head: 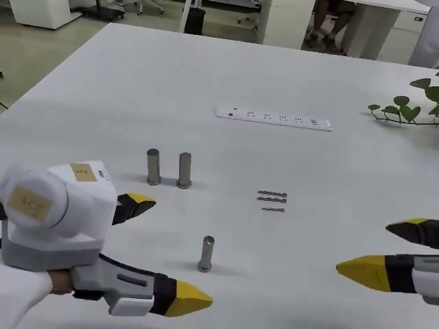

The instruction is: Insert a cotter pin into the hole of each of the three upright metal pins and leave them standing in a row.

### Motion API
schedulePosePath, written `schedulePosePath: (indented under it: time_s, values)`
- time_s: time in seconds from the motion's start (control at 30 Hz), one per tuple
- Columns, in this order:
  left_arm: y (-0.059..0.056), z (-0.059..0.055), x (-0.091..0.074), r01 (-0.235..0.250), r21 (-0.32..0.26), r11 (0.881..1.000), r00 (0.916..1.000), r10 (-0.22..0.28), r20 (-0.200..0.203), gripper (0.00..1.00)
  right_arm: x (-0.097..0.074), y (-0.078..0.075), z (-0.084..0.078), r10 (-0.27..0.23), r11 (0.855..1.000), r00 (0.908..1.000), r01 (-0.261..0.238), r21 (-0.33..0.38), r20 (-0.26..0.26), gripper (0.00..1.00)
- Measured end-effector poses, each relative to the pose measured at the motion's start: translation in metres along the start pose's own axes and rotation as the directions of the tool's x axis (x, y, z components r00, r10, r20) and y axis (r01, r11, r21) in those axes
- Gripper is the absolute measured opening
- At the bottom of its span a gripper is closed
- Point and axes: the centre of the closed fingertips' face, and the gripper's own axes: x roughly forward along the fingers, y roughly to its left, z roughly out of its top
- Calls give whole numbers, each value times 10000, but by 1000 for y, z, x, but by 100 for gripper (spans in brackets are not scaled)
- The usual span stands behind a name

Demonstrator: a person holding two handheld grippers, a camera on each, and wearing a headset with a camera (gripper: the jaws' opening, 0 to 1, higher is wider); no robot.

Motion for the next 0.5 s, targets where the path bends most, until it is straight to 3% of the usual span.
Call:
schedulePosePath:
  time_s: [0.17,0.27,0.4,0.5]
  values:
    - [1,1,-3,57,-123,9999,10000,-57,57,95,11,-6,13,214,9942,9979,-277,-1038,-613,73]
    - [1,2,-3,86,-229,9997,9999,-84,118,95,19,-11,21,205,9787,9929,-438,-2006,-1169,74]
    - [1,3,-3,97,-315,9995,9998,-92,171,95,30,-14,27,242,9612,9838,-717,-2663,-1775,73]
    - [2,5,-4,14,-462,9989,9997,-3,234,95,45,-13,32,598,9517,9794,-1142,-2849,-1927,71]
